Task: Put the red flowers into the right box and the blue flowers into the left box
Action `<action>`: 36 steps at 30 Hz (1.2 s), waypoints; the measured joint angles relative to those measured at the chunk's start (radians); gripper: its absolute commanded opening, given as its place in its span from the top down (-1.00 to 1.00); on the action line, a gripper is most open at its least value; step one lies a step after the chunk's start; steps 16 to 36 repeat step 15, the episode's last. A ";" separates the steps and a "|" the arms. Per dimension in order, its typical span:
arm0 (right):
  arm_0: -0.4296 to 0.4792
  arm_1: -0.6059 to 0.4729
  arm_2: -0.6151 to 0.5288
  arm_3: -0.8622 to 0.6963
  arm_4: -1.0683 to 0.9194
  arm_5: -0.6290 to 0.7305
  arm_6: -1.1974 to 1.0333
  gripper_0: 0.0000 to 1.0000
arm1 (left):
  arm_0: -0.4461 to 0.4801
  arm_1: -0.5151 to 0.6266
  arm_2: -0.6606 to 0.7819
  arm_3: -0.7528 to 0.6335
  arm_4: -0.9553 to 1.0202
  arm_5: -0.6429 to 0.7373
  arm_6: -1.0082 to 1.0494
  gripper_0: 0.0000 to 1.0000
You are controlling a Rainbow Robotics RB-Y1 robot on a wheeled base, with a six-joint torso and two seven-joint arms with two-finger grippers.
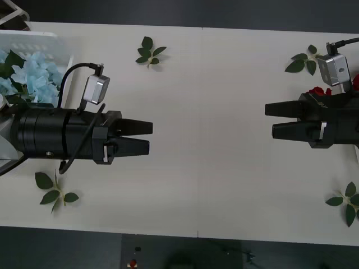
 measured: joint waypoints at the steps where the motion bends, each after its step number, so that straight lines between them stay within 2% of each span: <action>1: 0.000 0.000 0.000 0.000 0.000 0.000 0.000 -1.00 | 0.000 0.000 -0.003 0.000 -0.003 0.000 0.000 -0.77; 36: 0.000 0.000 0.000 0.000 0.000 0.000 0.000 -1.00 | 0.000 0.000 -0.003 0.000 -0.039 0.000 0.000 -0.78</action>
